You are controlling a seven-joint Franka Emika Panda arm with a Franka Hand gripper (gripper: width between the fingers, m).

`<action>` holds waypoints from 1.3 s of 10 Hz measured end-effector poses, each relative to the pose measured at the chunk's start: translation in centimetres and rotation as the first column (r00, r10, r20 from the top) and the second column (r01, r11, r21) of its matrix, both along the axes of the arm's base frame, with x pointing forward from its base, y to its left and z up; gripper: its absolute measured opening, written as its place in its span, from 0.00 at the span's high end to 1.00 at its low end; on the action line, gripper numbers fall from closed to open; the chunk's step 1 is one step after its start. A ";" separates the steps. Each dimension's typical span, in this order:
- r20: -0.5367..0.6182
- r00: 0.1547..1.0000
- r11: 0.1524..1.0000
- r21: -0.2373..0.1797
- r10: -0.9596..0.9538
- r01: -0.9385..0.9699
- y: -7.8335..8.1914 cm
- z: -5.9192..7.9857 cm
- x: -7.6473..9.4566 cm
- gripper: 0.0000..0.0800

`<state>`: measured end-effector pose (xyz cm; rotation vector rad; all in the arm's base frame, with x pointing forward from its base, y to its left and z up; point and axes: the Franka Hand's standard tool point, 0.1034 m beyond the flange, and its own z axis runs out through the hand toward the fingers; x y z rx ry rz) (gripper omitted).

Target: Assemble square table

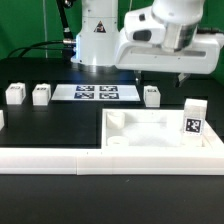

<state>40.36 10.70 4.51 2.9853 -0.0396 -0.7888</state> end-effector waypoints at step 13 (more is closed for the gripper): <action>-0.363 0.924 0.990 0.014 -0.124 0.138 0.8 -3.2 -3.3 0.19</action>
Offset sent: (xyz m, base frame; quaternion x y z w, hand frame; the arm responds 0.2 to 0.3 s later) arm 0.0000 0.0000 0.0000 0.0000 -0.1296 0.0000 0.9916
